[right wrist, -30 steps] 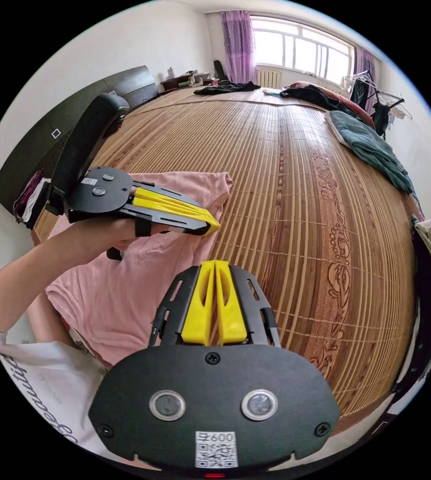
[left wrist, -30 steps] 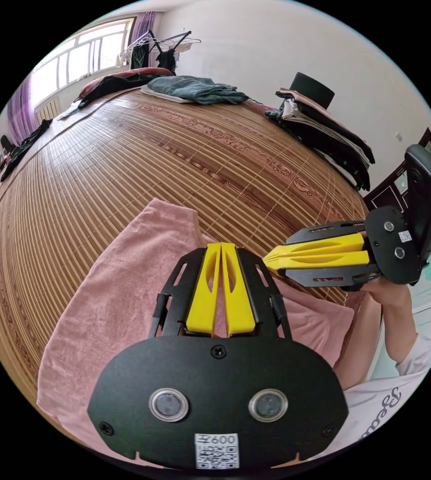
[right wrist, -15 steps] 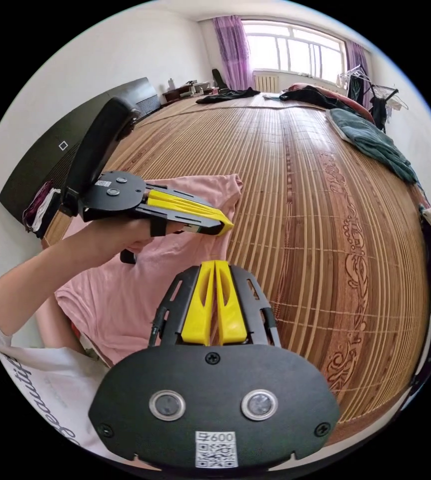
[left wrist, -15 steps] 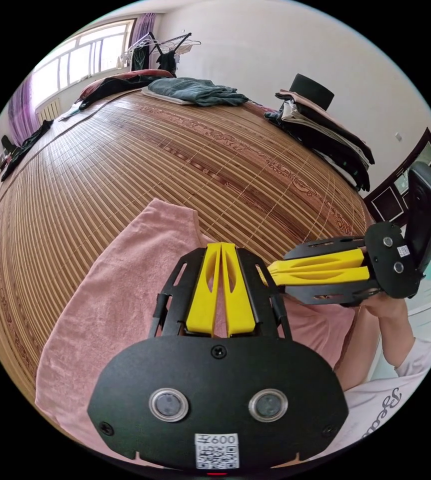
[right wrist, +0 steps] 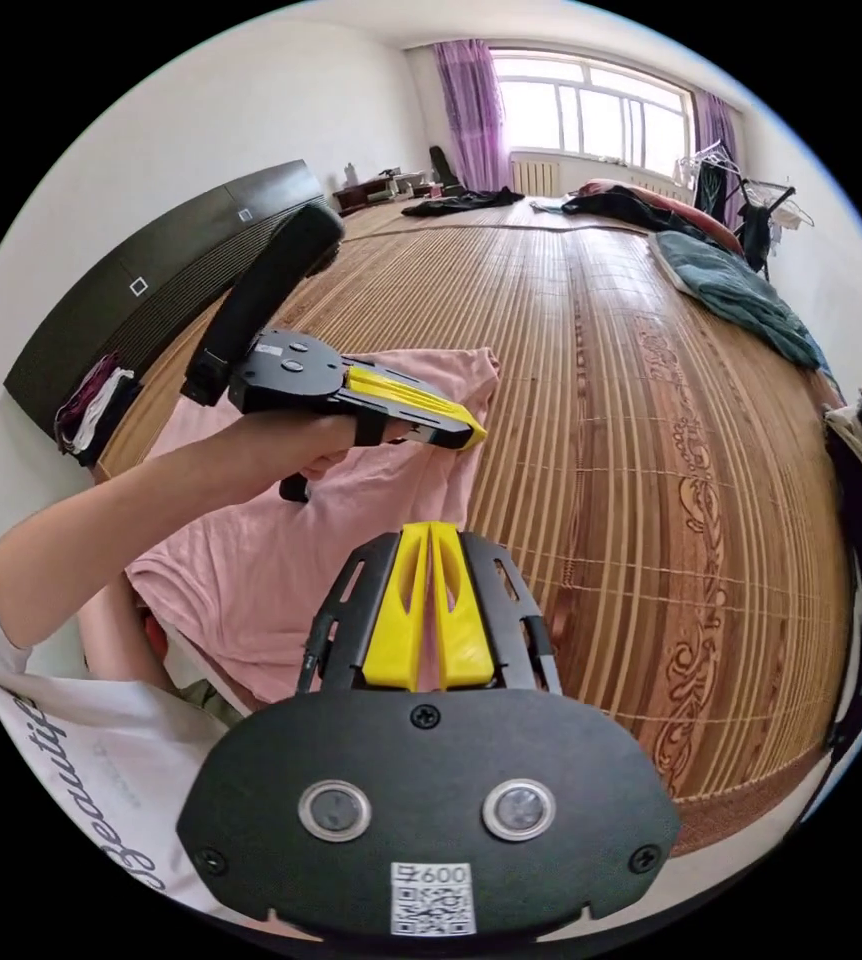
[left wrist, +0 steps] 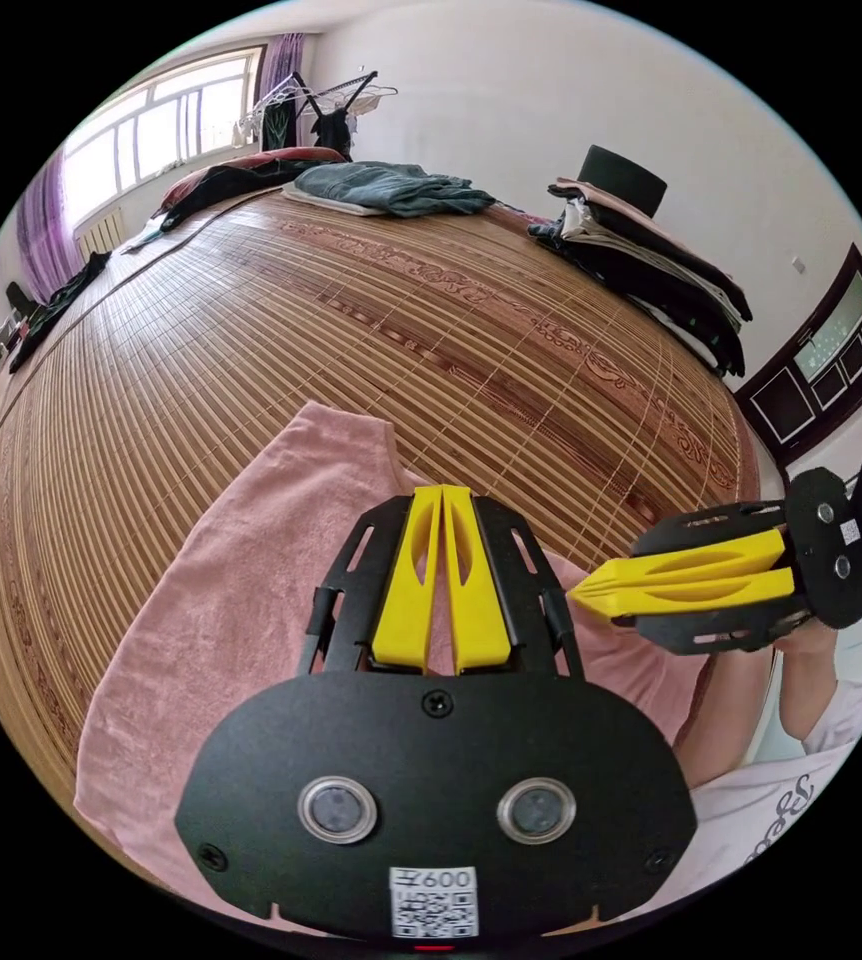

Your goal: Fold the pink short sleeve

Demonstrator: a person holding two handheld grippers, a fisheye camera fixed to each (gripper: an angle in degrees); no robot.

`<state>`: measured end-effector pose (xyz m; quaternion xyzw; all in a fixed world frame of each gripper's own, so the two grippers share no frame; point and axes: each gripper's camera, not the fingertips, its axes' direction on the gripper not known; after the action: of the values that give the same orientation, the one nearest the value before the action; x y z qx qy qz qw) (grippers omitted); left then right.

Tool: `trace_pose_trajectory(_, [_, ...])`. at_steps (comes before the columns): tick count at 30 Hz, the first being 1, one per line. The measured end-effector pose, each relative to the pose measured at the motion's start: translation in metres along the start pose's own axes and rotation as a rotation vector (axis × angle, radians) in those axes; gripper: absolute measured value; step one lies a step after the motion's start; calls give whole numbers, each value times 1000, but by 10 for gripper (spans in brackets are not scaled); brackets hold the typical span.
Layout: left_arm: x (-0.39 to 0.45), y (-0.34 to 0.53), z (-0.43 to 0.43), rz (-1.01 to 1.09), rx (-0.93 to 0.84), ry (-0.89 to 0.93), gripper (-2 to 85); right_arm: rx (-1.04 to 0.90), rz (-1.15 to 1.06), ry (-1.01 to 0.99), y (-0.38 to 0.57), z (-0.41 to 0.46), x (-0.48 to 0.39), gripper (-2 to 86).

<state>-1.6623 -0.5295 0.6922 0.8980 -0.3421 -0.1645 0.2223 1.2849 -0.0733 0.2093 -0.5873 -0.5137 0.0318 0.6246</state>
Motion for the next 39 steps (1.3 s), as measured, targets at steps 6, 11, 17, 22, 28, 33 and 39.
trace_pose_trajectory(6, [18, 9, 9, 8, -1, -19, 7, 78, 110, -82, 36, -18, 63, -9])
trace_pose_trajectory(11, [35, 10, 20, 10, 0, -22, 8, 105, 93, -25, 47, -34, 59, -8])
trace_pose_trajectory(17, [65, 2, 35, 18, -3, -40, 8, 36, 58, 0, 66, -2, 56, -8])
trace_pose_trajectory(22, [92, -11, 49, 21, -1, -45, 8, 2, 94, 111, 88, -10, 65, -8])
trace_pose_trajectory(28, [131, -39, 69, 20, 3, -43, 8, 35, 0, 137, 113, 19, 21, -9])
trace_pose_trajectory(33, [175, -71, 86, 34, 2, -71, 7, 30, 83, 104, 150, 24, 47, -8])
trace_pose_trajectory(39, [247, -121, 108, 67, 12, -141, 8, 134, 106, 154, 209, -2, 15, -8])
